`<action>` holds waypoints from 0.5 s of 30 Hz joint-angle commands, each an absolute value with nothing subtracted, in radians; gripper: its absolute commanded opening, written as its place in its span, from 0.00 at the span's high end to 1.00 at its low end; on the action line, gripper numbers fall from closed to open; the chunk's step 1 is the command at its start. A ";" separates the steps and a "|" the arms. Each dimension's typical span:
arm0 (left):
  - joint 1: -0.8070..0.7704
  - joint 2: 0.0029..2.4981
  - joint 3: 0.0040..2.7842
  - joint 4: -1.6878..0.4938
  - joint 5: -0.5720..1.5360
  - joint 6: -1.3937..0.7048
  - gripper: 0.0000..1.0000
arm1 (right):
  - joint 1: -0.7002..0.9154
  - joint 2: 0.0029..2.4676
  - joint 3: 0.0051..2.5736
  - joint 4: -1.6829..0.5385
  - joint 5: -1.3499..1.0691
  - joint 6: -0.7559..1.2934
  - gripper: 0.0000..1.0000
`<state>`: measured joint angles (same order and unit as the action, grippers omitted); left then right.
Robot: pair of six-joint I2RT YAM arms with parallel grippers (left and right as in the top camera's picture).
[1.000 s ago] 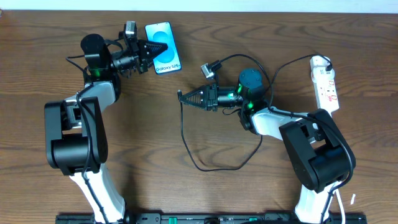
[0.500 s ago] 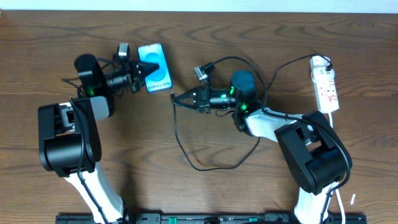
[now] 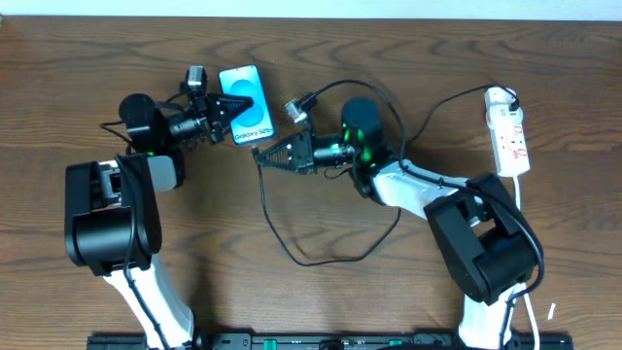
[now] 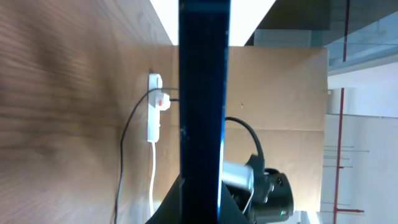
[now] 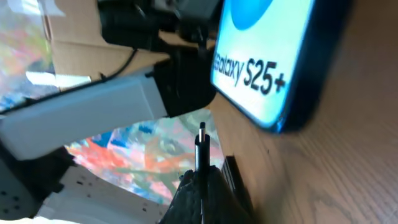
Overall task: Plug charger to phone and switch on socket
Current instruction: 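Move both grippers toward center, bringing phone and plug together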
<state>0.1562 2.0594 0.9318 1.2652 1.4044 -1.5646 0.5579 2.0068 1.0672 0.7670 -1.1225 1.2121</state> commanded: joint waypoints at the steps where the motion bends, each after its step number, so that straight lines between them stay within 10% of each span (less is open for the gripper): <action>1: 0.118 2.047 0.946 1.281 1.393 -1.603 0.93 | 0.571 2.045 1.083 0.768 -1.139 1.176 0.99; 15: 0.150 2.047 0.946 1.283 1.387 -1.571 0.93 | 0.536 2.046 1.083 0.848 -1.192 1.151 0.99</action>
<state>0.1242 2.0594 0.9318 1.2659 1.3869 -1.5955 0.5549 2.0392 1.0676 0.8425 -1.1690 1.1713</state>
